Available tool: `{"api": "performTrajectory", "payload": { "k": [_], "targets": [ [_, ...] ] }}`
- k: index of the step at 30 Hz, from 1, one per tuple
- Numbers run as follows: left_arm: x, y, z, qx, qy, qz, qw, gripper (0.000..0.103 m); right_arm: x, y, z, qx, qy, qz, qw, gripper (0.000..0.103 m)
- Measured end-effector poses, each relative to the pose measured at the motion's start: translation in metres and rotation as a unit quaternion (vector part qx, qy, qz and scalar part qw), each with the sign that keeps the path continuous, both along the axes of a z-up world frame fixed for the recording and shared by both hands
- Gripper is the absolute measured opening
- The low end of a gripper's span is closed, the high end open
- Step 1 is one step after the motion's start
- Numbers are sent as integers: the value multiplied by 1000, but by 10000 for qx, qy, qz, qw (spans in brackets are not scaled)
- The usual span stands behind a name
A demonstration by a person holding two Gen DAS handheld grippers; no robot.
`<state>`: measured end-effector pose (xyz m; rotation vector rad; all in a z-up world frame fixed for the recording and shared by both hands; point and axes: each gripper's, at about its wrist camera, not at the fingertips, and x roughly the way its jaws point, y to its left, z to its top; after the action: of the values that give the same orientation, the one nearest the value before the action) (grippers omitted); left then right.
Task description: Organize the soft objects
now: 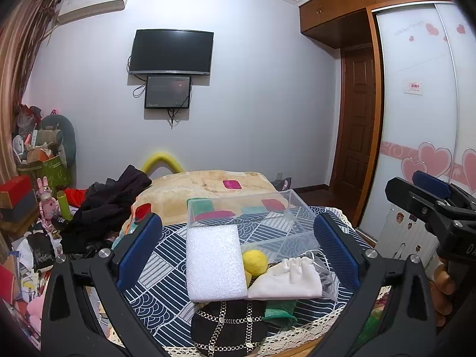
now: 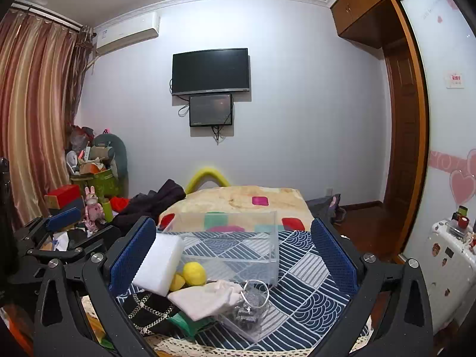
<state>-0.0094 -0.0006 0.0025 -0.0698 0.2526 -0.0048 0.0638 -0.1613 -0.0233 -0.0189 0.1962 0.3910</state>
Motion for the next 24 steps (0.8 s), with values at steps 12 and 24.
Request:
{"api": "performTrajectory", "payload": {
  "k": [12, 24],
  "targets": [
    [0, 1, 3, -18, -9, -3, 10000, 103, -1, 2, 1, 1, -32, 26, 10000, 103],
    [0, 0, 2, -31, -16, -18, 10000, 103, -3, 3, 0, -4, -45, 39, 10000, 103]
  ]
}}
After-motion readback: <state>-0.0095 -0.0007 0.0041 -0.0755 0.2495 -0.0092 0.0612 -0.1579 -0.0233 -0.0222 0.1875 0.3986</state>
